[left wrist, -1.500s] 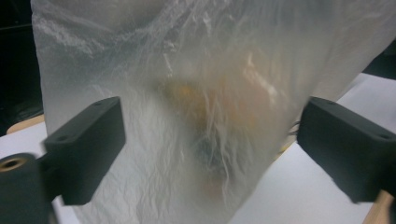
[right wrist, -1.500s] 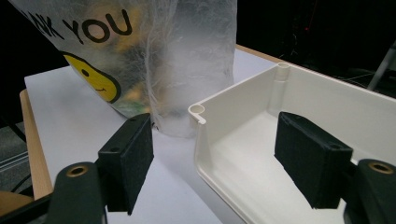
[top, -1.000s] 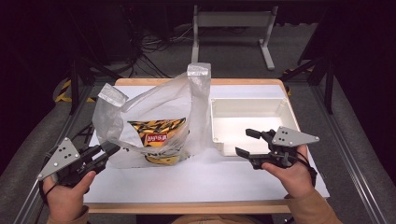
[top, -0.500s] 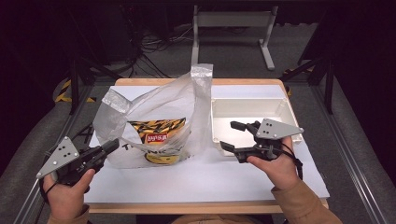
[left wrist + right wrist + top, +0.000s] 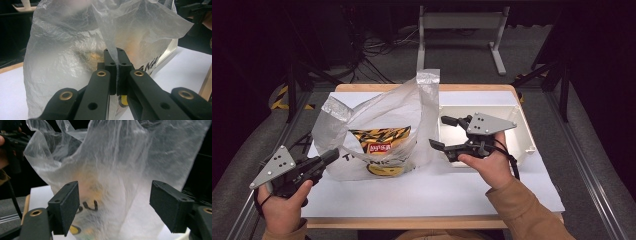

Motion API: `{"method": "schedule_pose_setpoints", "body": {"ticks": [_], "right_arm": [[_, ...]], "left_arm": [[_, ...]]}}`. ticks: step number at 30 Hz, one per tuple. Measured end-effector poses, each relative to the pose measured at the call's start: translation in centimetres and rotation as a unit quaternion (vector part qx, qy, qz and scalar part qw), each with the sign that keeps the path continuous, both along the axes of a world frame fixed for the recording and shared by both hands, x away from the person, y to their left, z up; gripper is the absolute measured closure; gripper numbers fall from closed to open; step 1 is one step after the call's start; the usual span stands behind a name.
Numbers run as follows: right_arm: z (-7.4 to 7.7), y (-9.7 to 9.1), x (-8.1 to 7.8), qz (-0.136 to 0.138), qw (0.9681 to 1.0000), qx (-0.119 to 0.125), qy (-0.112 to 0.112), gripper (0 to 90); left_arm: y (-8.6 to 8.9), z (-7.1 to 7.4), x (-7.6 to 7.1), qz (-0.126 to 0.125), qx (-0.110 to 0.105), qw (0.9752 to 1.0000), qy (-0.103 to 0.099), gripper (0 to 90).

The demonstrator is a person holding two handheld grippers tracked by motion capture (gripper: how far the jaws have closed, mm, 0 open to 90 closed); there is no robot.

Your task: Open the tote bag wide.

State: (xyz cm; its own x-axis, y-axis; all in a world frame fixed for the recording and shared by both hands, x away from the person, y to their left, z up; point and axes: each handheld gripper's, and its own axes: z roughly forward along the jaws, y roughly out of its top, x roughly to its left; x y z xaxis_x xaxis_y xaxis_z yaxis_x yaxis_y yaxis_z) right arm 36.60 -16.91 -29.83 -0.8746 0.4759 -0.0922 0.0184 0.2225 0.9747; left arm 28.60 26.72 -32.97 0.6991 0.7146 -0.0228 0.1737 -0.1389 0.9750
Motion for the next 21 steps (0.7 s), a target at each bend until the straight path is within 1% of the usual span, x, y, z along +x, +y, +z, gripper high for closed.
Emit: {"method": "schedule_pose_setpoints", "body": {"ticks": [2,5,7,9,11,16,18,20,21], "right_arm": [[0.1,0.4,0.3,0.005,1.0000,-0.001,0.003,22.5],[0.1,0.8,0.5,0.009,0.9999,-0.005,-0.001,22.5],[0.0,1.5,0.7,0.014,0.9998,-0.011,-0.002,22.6],[0.0,1.7,0.7,0.013,0.9998,-0.012,-0.003,22.7],[-0.1,2.1,0.9,0.010,0.9998,-0.019,-0.007,23.0],[-0.1,2.9,1.2,0.006,0.9996,-0.025,-0.010,25.7],[-0.1,3.1,1.4,0.004,0.9996,-0.027,-0.011,29.4],[-0.1,3.2,1.5,0.005,0.9994,-0.030,-0.012,42.5],[-0.1,3.2,1.4,0.009,0.9993,-0.034,-0.015,51.1]], "left_arm": [[0.0,0.0,0.0,0.000,0.001,1.0000,0.001,89.4],[0.0,0.0,0.0,-0.002,0.002,1.0000,0.003,89.4],[0.0,-0.1,0.1,-0.002,0.002,1.0000,0.003,89.4],[0.0,-0.1,0.1,-0.003,0.002,1.0000,0.002,89.4],[0.0,-0.1,0.1,-0.003,0.002,1.0000,0.003,89.4],[-0.1,-0.2,0.1,-0.004,0.002,1.0000,0.004,89.3],[-0.1,-0.2,0.2,-0.006,0.004,1.0000,0.005,89.4],[-0.1,-0.2,0.2,-0.006,0.002,1.0000,0.004,89.3],[-0.1,-0.2,0.2,-0.006,0.002,1.0000,0.004,89.3]]}}
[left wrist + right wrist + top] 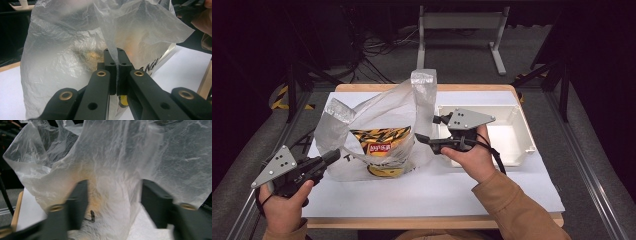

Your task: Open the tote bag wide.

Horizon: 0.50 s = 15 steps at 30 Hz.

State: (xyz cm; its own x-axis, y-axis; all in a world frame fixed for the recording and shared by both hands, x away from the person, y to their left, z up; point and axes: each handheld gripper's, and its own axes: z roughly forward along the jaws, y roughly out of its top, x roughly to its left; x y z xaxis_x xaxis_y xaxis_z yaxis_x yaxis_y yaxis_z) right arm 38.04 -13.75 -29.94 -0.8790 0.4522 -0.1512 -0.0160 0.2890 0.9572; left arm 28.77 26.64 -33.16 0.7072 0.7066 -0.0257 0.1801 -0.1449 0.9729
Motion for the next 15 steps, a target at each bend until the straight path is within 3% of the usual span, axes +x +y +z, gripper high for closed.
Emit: {"method": "schedule_pose_setpoints", "body": {"ticks": [1,2,3,5,15], "right_arm": [[0.05,-0.04,-0.06,0.001,1.0000,-0.005,-0.005,59.6],[0.05,-0.04,-0.06,0.001,1.0000,-0.005,-0.005,59.6],[0.10,-0.08,-0.11,0.003,0.9999,-0.008,-0.007,72.5],[0.21,-0.27,-0.15,0.011,0.9998,-0.009,-0.011,89.8],[0.19,-0.40,-0.62,0.011,0.9999,-0.002,-0.011,90.0]], "left_arm": [[0.02,0.00,0.01,0.001,0.000,1.0000,-0.001,89.3],[0.02,0.00,0.01,0.001,0.000,1.0000,-0.001,89.3],[0.04,0.00,0.02,0.001,-0.001,1.0000,-0.001,89.3],[0.13,0.00,0.04,0.003,-0.002,1.0000,-0.001,89.3],[0.37,-0.09,0.68,0.011,0.000,0.9999,-0.003,89.3]]}}
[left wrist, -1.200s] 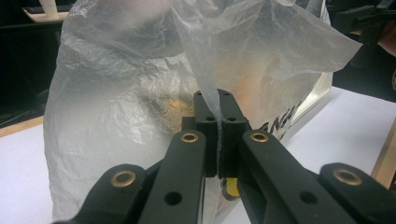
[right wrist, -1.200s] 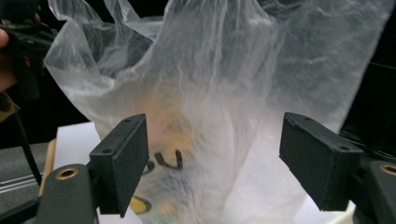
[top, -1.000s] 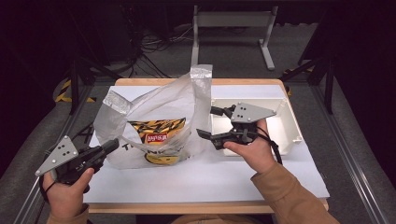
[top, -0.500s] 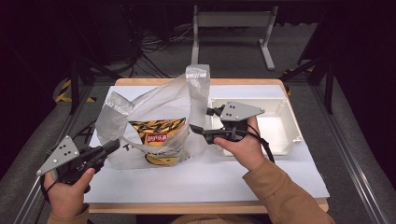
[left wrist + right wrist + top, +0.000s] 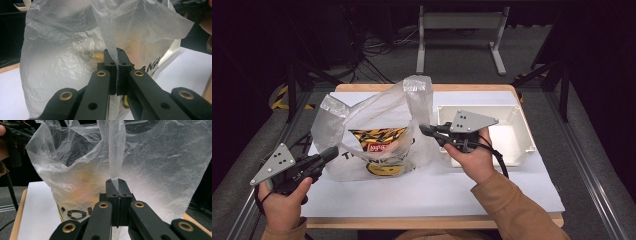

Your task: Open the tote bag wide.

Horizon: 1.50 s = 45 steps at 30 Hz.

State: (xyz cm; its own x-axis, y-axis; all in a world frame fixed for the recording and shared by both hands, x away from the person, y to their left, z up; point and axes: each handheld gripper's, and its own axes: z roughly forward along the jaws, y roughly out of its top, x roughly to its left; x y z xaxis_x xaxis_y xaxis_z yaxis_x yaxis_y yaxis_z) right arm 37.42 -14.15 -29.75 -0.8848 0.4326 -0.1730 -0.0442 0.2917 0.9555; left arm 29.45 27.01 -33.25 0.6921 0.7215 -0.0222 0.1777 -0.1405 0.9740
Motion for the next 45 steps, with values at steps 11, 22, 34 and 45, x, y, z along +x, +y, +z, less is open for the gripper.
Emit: {"method": "schedule_pose_setpoints", "body": {"ticks": [11,22,34,45], "right_arm": [[-2.2,-0.1,0.8,-0.008,0.9995,-0.009,0.030,90.0],[-5.3,0.2,1.4,-0.010,0.9976,-0.012,0.068,90.0],[-8.4,0.2,1.4,-0.012,0.9947,-0.037,0.095,90.0],[-10.7,0.4,1.4,-0.007,0.9923,-0.038,0.118,90.0]], "left_arm": [[-0.1,-1.5,1.5,0.001,0.004,0.9996,0.026,89.2],[-0.6,-3.4,2.2,-0.002,0.032,0.9989,0.035,89.2],[-0.8,-5.7,3.3,-0.001,0.056,0.9961,0.068,89.2],[-1.0,-7.6,3.8,-0.007,0.070,0.9928,0.097,89.2]]}}
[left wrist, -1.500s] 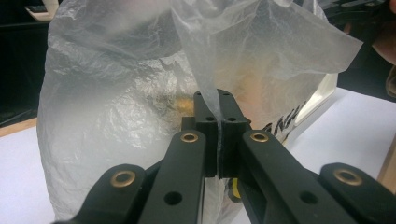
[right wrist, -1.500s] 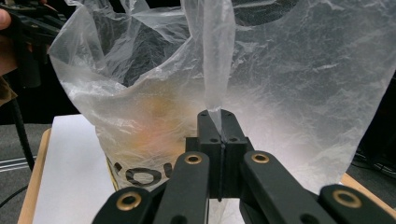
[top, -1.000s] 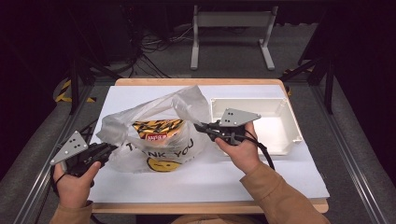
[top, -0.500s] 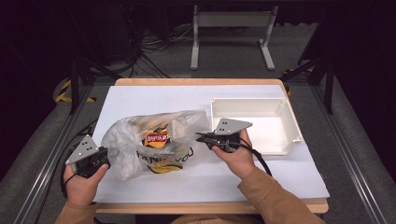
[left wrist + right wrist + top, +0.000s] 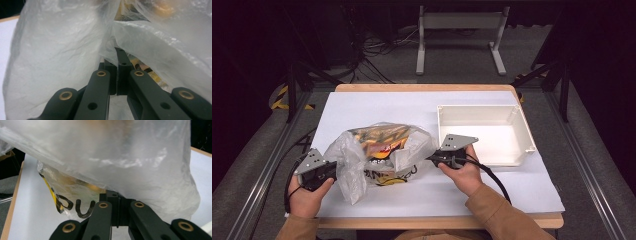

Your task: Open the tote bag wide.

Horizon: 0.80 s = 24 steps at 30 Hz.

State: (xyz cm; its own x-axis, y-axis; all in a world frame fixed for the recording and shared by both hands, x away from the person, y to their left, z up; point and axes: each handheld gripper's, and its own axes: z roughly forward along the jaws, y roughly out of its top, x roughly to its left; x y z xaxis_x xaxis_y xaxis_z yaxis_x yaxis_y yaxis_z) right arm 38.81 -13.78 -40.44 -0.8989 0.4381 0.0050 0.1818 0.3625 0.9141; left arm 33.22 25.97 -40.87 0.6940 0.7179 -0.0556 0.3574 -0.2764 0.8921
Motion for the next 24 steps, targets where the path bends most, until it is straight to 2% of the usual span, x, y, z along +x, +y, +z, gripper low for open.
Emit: {"method": "schedule_pose_setpoints", "body": {"ticks": [7,14,19,24], "right_arm": [[-1.5,0.0,-0.3,0.000,0.9997,-0.016,0.016,90.0],[-2.3,-0.2,-0.7,-0.005,0.9995,-0.029,0.010,90.0],[-2.8,-0.1,-0.7,-0.004,0.9991,-0.037,0.018,90.0],[-3.5,0.0,-0.8,-0.009,0.9984,-0.046,0.030,90.0]], "left_arm": [[-0.2,-1.0,0.2,-0.004,0.009,0.9999,0.014,88.9],[-0.3,-1.8,0.6,-0.013,0.013,0.9997,0.017,88.6],[-0.5,-2.2,0.9,-0.017,0.020,0.9993,0.025,88.5],[-0.5,-2.8,1.2,-0.017,0.037,0.9981,0.046,88.2]]}}
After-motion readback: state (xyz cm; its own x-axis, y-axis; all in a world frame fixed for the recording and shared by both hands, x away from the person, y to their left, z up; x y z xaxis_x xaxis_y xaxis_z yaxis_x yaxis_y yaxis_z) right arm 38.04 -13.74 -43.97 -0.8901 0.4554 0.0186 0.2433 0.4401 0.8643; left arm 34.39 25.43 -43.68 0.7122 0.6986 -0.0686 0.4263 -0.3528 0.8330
